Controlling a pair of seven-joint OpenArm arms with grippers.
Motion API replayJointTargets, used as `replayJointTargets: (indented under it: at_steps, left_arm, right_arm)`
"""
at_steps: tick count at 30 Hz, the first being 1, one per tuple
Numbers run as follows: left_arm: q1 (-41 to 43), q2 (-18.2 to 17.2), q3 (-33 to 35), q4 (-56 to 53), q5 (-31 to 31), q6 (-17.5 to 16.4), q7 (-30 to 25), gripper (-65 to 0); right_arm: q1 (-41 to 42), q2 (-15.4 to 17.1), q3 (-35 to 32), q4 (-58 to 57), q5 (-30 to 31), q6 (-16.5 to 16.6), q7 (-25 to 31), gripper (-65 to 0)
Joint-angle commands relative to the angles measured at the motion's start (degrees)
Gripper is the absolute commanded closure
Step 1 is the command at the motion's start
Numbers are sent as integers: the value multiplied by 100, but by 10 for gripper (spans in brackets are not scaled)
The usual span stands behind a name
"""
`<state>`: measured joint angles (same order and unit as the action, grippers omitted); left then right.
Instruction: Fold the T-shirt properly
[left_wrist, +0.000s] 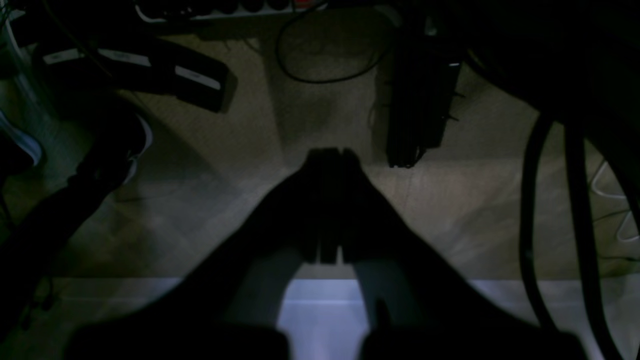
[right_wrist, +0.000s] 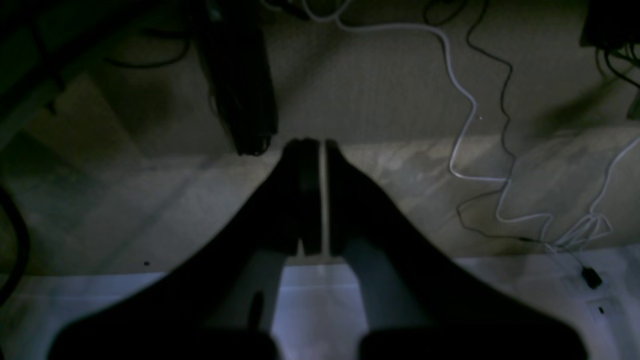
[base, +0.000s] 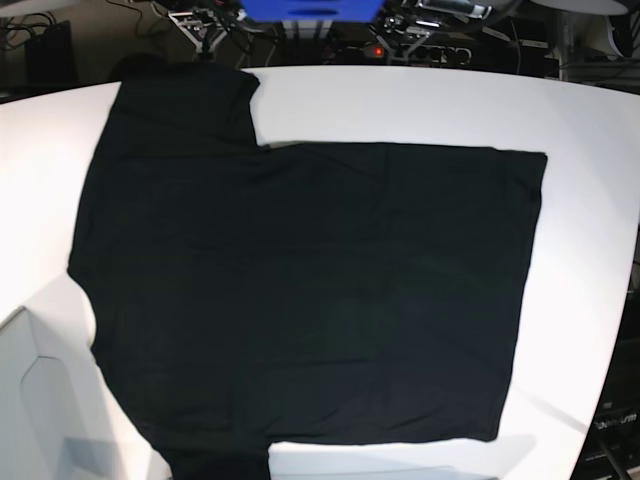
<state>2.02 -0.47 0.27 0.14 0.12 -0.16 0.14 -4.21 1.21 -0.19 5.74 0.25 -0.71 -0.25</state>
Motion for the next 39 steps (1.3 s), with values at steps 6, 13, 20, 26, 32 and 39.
replayJointTargets:
  at_steps: [6, 13, 20, 26, 32, 39]
  left_arm:
    - [207, -10, -23, 17, -8, -6, -27, -2]
    - [840, -274, -23, 834, -8, -14, -27, -1]
    - [1824, -511, 3, 2355, -16, -14, 25, -1]
    - [2290, -520, -14, 2768, -16, -14, -10, -1]
    - [2941, -713, 12, 3515, -16, -14, -10, -1]
    - [4057, -933, -23, 5239, -25, -14, -10, -1]
  right_arm:
    - [-199, -3, -12, 20, -12, 102, -32, 0]
    - [-551, 6, -21, 64, -12, 102, -6, 0]
    - [-1122, -20, -3, 793, -12, 93, -32, 0]
    - [-2045, -29, -12, 2200, -12, 93, -41, 0]
    - [-2907, -29, -12, 3378, -12, 93, -164, 0]
    - [-4006, -29, -12, 5224, -12, 102, -630, 0]
